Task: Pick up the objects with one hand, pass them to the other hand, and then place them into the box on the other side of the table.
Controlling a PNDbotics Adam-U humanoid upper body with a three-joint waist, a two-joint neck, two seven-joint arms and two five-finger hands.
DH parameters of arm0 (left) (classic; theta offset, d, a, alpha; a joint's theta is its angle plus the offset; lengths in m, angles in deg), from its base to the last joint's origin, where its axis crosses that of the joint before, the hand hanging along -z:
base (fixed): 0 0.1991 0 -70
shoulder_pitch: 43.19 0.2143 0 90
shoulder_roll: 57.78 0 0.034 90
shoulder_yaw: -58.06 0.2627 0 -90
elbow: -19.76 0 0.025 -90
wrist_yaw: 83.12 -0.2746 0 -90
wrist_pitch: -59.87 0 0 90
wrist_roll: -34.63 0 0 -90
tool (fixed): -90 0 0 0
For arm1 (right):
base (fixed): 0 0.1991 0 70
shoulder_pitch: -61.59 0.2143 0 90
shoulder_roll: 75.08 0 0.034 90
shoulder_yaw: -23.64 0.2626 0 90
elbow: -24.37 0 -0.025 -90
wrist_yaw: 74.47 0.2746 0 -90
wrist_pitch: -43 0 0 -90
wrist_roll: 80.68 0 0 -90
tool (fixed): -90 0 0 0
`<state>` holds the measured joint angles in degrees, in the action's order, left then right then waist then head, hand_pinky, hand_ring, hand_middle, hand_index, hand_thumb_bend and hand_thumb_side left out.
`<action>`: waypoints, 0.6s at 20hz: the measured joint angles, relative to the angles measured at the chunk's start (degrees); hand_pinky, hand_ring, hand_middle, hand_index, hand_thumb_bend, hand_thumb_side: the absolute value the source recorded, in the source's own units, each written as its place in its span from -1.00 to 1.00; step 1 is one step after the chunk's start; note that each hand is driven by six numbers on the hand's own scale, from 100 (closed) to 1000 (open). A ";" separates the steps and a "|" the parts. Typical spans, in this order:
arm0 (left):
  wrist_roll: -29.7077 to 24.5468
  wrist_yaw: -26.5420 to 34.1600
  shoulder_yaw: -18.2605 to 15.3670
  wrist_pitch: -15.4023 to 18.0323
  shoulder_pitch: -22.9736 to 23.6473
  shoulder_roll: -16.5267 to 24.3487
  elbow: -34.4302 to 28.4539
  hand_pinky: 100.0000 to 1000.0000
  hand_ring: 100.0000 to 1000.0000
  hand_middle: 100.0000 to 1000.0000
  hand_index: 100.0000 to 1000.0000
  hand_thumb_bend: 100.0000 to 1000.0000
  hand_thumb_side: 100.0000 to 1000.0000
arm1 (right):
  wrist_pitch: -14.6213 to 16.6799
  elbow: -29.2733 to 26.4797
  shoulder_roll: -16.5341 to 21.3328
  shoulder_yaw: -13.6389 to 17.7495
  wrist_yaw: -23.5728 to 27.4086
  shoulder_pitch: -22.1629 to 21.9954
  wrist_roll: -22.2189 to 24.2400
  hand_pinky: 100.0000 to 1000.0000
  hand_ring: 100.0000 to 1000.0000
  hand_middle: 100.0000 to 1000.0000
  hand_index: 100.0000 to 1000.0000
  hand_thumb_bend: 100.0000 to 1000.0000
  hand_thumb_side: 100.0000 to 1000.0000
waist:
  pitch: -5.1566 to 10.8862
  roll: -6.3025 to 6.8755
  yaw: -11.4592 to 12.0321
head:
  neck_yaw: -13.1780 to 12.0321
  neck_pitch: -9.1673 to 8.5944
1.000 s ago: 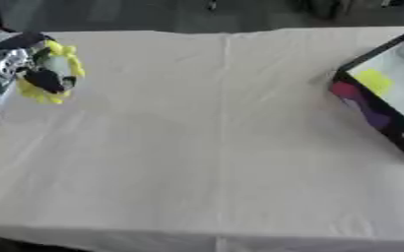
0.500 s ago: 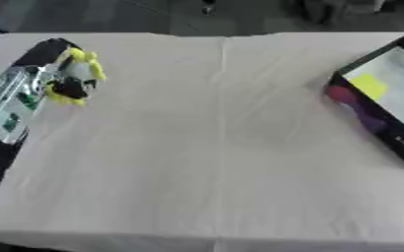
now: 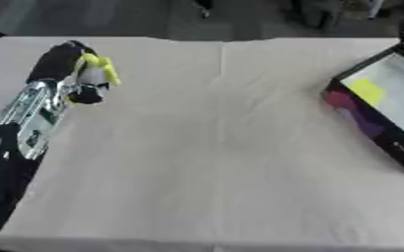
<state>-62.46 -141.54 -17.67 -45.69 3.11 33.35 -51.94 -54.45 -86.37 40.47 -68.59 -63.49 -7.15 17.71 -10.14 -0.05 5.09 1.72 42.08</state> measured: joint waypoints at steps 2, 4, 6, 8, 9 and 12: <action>1.37 -1.79 -0.03 0.34 0.35 -1.09 -0.66 0.29 0.20 0.04 -0.03 -0.81 -1.00 | -0.15 -0.94 -0.12 -1.24 -1.02 1.07 1.60 1.00 1.00 1.00 1.00 -1.00 -0.61 | 0.01 -0.19 -0.01 | 0.20 0.00; 2.89 -3.30 -0.27 0.63 0.65 -2.25 -1.16 0.29 0.19 0.04 -0.03 -0.83 -1.00 | -0.38 -1.39 -0.56 -2.47 -2.17 2.16 3.20 1.00 1.00 1.00 1.00 -1.00 -0.65 | 0.02 -0.35 -0.04 | 0.48 0.02; 4.48 -4.45 -0.47 0.85 1.09 -3.30 -1.33 0.29 0.18 0.03 -0.03 -0.86 -1.00 | -0.58 -1.62 -1.06 -3.58 -3.46 3.20 4.72 1.00 1.00 1.00 1.00 -1.00 -0.71 | 0.04 -0.56 -0.14 | 0.79 0.04; 6.21 -5.52 -0.80 1.02 1.54 -4.26 -1.47 0.28 0.18 0.03 -0.04 -0.89 -1.00 | -0.68 -1.75 -1.68 -4.56 -4.79 4.21 5.98 1.00 1.00 1.00 1.00 -1.00 -0.75 | 0.04 -0.89 -0.30 | 1.00 0.07; 7.07 -6.03 -1.03 1.08 1.75 -4.69 -1.58 0.28 0.17 0.02 -0.04 -0.90 -1.00 | -0.72 -1.80 -1.99 -4.96 -5.43 4.62 6.49 1.00 1.00 1.00 1.00 -1.00 -0.75 | 0.05 -1.07 -0.36 | 1.03 0.10; 9.63 -7.56 -1.64 1.29 2.45 -5.96 -1.81 0.28 0.17 0.02 -0.04 -0.93 -1.00 | -0.99 -1.77 -2.99 -6.21 -7.38 6.04 7.73 1.00 1.00 1.00 1.00 -1.00 -0.76 | 0.07 -1.30 -0.39 | 1.19 0.14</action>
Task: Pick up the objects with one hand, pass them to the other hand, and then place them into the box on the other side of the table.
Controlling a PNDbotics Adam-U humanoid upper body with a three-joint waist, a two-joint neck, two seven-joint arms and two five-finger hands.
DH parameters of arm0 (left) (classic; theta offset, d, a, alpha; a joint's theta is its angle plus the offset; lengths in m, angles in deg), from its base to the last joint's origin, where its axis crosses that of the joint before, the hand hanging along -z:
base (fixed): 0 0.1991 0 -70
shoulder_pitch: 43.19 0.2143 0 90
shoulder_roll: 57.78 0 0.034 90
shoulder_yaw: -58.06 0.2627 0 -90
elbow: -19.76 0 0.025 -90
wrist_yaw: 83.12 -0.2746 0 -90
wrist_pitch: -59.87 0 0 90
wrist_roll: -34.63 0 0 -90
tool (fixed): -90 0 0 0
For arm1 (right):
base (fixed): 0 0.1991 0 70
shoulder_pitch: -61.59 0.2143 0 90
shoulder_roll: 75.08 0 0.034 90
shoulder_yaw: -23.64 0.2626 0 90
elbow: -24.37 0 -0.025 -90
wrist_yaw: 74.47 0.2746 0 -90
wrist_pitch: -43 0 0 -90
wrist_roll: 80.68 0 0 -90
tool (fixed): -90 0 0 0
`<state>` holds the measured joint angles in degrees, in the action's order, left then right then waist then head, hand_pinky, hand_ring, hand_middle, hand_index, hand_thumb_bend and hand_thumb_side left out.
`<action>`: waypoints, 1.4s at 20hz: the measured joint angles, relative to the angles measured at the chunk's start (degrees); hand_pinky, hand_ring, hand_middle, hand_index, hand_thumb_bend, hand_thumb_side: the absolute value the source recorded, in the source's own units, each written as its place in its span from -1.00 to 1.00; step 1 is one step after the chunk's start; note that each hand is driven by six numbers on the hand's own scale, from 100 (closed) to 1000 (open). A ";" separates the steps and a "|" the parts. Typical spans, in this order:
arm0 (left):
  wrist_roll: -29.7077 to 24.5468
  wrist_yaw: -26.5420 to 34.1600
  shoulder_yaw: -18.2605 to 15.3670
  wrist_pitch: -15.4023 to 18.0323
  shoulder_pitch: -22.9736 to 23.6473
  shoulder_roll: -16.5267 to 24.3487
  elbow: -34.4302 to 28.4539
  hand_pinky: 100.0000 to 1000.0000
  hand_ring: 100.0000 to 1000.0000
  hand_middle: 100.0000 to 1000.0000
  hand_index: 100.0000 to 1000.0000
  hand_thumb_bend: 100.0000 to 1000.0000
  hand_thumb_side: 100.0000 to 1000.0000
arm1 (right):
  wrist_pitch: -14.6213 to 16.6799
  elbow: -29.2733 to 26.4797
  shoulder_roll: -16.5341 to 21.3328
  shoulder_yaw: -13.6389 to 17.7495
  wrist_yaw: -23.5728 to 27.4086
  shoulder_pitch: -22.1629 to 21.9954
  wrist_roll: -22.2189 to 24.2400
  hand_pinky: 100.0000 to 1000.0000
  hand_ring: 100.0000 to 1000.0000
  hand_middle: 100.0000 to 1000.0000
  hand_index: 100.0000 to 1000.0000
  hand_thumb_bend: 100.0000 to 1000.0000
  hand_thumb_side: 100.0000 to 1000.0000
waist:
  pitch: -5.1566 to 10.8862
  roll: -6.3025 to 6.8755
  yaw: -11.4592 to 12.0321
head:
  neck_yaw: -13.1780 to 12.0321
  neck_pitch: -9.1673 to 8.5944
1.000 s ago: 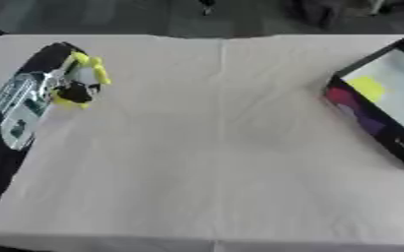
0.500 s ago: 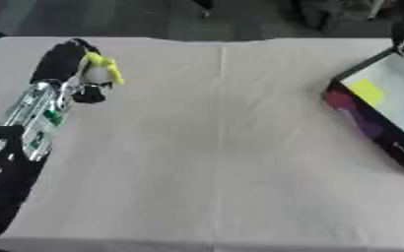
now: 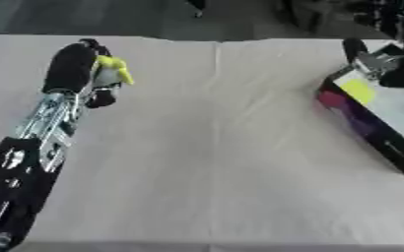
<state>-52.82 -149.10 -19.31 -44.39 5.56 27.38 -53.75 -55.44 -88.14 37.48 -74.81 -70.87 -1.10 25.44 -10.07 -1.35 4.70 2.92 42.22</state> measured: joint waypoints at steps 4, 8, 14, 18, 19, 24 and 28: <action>2.54 -1.63 -0.66 0.35 0.73 -1.52 -0.34 0.27 0.16 0.02 -0.04 -0.98 -1.00 | -0.28 0.90 -1.28 -1.45 -2.09 1.97 1.11 1.00 1.00 1.00 1.00 -1.00 -0.82 | 0.02 -0.33 -0.01 | 0.22 0.43; 3.87 -2.82 -1.20 0.55 1.23 -3.02 -0.97 0.26 0.15 0.01 -0.05 -1.00 -1.00 | -0.35 2.32 -2.33 -3.00 -3.87 4.08 2.05 1.00 1.00 1.00 1.00 -1.00 -0.84 | 0.12 -0.52 0.07 | 0.52 0.56; 5.72 -3.92 -1.20 1.72 1.45 -4.65 -1.99 0.25 0.14 0.00 -0.04 -1.00 -1.00 | -0.51 4.59 -4.09 -5.20 -5.30 7.03 3.64 1.00 1.00 1.00 1.00 -1.00 -0.82 | 0.20 -0.80 0.39 | 1.20 1.01; 7.05 -4.68 -1.17 2.72 1.46 -5.60 -2.43 0.25 0.13 -0.01 -0.04 -1.00 -1.00 | -1.35 5.47 -5.46 -6.62 -5.49 9.01 4.57 1.00 1.00 1.00 1.00 -1.00 -0.75 | 0.25 -0.85 0.74 | 1.74 1.41; 7.35 -4.69 -1.16 2.96 1.46 -5.82 -2.65 0.24 0.12 -0.01 -0.04 -1.00 -1.00 | -1.63 5.67 -5.80 -6.99 -5.57 9.47 4.81 1.00 1.00 1.00 1.00 -1.00 -0.73 | 0.30 -0.85 0.83 | 1.86 1.50; 9.41 -3.69 -1.01 4.43 1.46 -6.84 -3.25 0.24 0.09 -0.04 -0.04 -1.00 -1.00 | -3.05 7.50 -7.38 -9.10 -6.00 11.81 5.55 1.00 1.00 1.00 1.00 -1.00 -0.68 | 0.49 -0.91 1.13 | 2.74 1.53; 12.42 -1.06 -0.87 5.90 1.46 -7.46 -3.34 0.23 0.08 -0.05 -0.05 -1.00 -1.00 | -4.21 9.91 -8.41 -10.56 -6.40 13.32 5.24 1.00 1.00 1.00 1.00 -1.00 -0.54 | 0.50 -1.13 1.46 | 3.52 1.54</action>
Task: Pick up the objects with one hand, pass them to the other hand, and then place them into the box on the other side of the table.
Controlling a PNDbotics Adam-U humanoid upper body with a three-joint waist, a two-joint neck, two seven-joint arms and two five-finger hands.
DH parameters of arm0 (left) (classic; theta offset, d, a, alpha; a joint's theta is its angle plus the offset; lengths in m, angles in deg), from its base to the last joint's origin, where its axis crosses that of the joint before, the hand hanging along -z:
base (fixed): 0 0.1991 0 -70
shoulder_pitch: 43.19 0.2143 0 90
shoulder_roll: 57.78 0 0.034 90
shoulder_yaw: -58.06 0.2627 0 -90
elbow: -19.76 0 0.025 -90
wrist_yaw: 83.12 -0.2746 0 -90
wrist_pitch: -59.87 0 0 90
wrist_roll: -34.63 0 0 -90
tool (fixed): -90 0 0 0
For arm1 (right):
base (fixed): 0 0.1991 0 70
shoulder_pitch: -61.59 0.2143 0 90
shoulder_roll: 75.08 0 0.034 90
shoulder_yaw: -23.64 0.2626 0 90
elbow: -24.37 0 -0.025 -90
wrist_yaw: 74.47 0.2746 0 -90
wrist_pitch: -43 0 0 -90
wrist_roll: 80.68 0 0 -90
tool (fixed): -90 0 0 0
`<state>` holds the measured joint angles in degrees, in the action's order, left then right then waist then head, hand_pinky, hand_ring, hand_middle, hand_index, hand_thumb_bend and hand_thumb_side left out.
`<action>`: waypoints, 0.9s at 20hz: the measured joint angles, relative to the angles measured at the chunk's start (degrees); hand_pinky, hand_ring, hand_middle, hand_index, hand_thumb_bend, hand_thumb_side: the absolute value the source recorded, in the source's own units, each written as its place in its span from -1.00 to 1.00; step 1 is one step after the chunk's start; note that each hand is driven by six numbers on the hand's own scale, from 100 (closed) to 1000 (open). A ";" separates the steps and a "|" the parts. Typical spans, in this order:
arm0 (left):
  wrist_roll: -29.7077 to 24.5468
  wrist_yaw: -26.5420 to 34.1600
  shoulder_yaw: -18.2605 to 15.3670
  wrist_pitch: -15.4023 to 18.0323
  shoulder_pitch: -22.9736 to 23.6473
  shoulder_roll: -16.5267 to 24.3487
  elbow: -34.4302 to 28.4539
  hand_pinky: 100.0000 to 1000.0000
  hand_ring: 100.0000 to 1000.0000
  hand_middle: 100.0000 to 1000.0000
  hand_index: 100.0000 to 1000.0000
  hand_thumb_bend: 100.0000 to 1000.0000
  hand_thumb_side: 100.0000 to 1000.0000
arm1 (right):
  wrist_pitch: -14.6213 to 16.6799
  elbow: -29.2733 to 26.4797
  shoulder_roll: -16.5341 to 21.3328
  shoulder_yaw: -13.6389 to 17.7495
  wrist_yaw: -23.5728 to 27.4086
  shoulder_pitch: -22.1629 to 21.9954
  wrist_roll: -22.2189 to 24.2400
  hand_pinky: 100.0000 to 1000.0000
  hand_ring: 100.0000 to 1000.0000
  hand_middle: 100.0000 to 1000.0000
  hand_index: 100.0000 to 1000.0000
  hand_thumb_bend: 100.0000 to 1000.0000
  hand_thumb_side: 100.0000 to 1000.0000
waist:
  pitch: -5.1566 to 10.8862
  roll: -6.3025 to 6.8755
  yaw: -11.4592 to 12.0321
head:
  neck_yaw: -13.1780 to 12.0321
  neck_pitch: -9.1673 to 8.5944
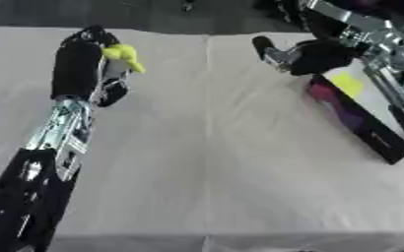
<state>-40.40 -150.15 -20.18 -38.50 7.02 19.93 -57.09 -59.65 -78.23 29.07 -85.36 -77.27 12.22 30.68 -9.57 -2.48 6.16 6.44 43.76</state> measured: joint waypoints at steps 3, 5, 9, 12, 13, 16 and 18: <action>1.89 1.01 0.01 0.64 -0.01 -0.83 0.42 0.23 0.07 -0.06 -0.05 -1.00 -1.00 | -0.90 1.63 -0.79 -0.77 -0.01 0.96 -0.70 1.00 1.00 1.00 1.00 -1.00 -0.49 | 0.00 -0.07 0.23 | 0.45 0.00; 2.75 0.89 -0.03 0.76 -0.06 -1.72 0.90 0.22 0.07 -0.06 -0.05 -1.00 -1.00 | -1.29 2.36 -1.35 -1.21 -0.01 1.44 -1.02 1.00 1.00 1.00 1.00 -1.00 -0.48 | 0.00 -0.10 0.29 | 0.70 0.00; 3.62 -0.63 -0.40 0.53 -0.58 -3.51 2.44 0.21 0.07 -0.07 -0.05 -1.00 -1.00 | -1.88 3.04 -2.40 -1.88 -0.01 2.34 -1.33 1.00 1.00 1.00 1.00 -1.00 -0.49 | 0.00 -0.21 0.48 | 0.87 0.00; 4.00 -2.11 -0.68 0.48 -0.84 -4.62 3.35 0.21 0.06 -0.07 -0.05 -1.00 -1.00 | -2.24 3.17 -3.17 -2.30 -0.01 2.92 -1.31 1.00 1.00 1.00 1.00 -1.00 -0.53 | 0.00 -0.25 0.60 | 1.16 0.00; 4.05 -2.42 -0.70 0.51 -1.02 -4.93 3.58 0.21 0.06 -0.07 -0.05 -1.00 -1.00 | -2.30 3.17 -3.33 -2.43 -0.01 3.05 -1.28 1.00 1.00 1.00 1.00 -1.00 -0.56 | 0.00 -0.23 0.62 | 1.21 0.00; 4.06 -3.08 -0.73 0.51 -1.41 -5.83 4.12 0.21 0.06 -0.07 -0.05 -1.00 -1.00 | -2.43 2.97 -3.88 -2.79 0.09 3.40 -1.05 1.00 1.00 1.00 1.00 -1.00 -0.55 | -0.01 -0.19 0.77 | 1.22 0.00; 4.04 -3.47 -0.86 0.51 -1.82 -6.41 4.41 0.20 0.06 -0.07 -0.05 -1.00 -1.00 | -2.52 2.61 -4.37 -3.08 0.32 3.81 -0.63 1.00 1.00 1.00 1.00 -1.00 -0.54 | -0.02 -0.21 0.86 | 1.21 0.00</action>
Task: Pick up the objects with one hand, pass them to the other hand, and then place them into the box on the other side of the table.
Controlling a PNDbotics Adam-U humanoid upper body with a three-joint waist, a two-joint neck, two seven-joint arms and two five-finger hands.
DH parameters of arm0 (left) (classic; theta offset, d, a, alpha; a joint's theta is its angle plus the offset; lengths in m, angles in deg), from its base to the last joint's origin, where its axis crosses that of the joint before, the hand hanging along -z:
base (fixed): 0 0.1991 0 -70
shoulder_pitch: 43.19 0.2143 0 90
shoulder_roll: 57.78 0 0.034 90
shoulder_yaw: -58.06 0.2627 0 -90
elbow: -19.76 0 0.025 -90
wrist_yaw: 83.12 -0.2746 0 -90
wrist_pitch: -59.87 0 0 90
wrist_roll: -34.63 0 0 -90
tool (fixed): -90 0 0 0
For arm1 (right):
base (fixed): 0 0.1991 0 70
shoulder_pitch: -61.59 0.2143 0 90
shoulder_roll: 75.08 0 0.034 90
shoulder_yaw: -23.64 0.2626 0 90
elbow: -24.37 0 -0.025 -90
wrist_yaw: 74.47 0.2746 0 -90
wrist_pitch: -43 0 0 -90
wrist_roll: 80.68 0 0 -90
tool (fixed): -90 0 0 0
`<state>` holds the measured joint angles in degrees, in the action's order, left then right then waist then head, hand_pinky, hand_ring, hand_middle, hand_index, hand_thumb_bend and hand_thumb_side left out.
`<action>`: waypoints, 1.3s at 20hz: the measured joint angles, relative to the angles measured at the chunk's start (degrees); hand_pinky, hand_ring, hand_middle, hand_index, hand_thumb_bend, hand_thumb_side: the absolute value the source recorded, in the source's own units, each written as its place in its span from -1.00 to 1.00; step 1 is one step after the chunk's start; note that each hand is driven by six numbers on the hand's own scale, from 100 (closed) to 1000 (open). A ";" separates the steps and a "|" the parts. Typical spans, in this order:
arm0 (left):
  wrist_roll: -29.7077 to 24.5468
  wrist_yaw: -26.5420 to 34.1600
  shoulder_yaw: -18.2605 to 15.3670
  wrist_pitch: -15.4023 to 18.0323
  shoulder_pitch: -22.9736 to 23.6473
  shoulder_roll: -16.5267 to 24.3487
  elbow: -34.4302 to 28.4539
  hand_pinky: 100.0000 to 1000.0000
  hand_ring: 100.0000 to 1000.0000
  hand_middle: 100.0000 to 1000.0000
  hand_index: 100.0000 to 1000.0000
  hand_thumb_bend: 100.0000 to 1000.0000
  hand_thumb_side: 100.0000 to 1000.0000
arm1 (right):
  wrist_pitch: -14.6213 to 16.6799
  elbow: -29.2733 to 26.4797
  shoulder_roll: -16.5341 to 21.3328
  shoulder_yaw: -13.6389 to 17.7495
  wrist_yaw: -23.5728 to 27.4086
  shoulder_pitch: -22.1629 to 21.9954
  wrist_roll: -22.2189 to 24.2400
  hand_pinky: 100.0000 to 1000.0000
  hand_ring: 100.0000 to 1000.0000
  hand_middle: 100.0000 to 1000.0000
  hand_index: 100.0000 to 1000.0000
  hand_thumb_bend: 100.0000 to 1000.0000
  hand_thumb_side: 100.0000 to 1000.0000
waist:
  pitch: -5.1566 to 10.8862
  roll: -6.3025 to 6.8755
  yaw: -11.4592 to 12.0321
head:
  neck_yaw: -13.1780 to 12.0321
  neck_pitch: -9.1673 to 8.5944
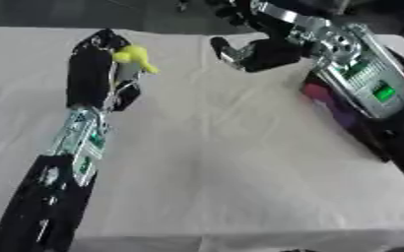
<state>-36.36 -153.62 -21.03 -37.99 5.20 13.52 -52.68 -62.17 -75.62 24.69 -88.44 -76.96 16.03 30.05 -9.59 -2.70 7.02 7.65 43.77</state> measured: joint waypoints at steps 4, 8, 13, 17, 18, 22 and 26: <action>-0.02 -1.14 -0.39 -0.08 -0.83 -1.07 0.56 0.19 0.06 -0.08 -0.06 -1.00 -1.00 | -0.39 -1.05 -0.86 -0.56 0.60 0.40 1.05 1.00 1.00 1.00 1.00 -1.00 -0.55 | -0.01 -0.09 0.06 | -0.04 0.00; 0.15 -3.12 -0.52 0.03 -1.04 -1.71 0.59 0.18 0.06 -0.08 -0.05 -1.00 -1.00 | -0.62 -1.49 -0.96 -1.27 0.78 0.83 1.93 1.00 1.00 1.00 1.00 -1.00 -0.56 | -0.01 -0.11 0.12 | -0.11 0.00; 1.40 -4.20 -0.48 1.57 -1.29 -2.08 0.57 0.17 0.04 -0.09 -0.05 -1.00 -1.00 | -0.65 -1.49 -0.96 -2.04 1.20 1.96 2.50 1.00 1.00 1.00 1.00 -1.00 -0.49 | 0.00 -0.05 0.52 | 0.33 0.00; 3.39 -3.56 -0.10 3.73 -1.34 -3.33 0.57 0.17 0.03 -0.10 -0.06 -1.00 -1.00 | -0.74 -0.44 -1.03 -2.36 1.75 2.79 2.12 1.00 1.00 1.00 1.00 -1.00 -0.44 | 0.01 -0.13 0.90 | 1.08 0.00; 3.78 -3.43 -0.03 4.11 -1.34 -3.59 0.57 0.16 0.03 -0.10 -0.06 -1.00 -1.00 | -0.75 -0.10 -1.11 -2.37 1.76 2.92 1.88 1.00 1.00 1.00 1.00 -1.00 -0.41 | 0.01 -0.19 0.94 | 1.28 0.00; 5.09 -3.32 0.22 4.71 -1.41 -4.60 0.58 0.16 0.02 -0.11 -0.06 -1.00 -1.00 | -0.59 1.43 -1.32 -2.51 1.67 3.38 0.69 1.00 1.00 1.00 1.00 -1.00 -0.37 | 0.01 -0.23 1.55 | 2.21 0.00; 6.27 -3.59 0.26 4.43 -1.69 -5.74 0.54 0.15 0.02 -0.11 -0.06 -1.00 -1.00 | -0.77 2.58 -1.43 -2.75 1.67 4.01 -0.13 1.00 1.00 1.00 1.00 -1.00 -0.33 | 0.01 -0.52 1.83 | 2.86 0.00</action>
<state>-30.09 -157.21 -20.77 -33.56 3.52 7.78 -52.14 -62.94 -73.04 23.26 -91.19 -75.28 20.04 29.92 -9.58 -3.22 8.85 10.50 43.77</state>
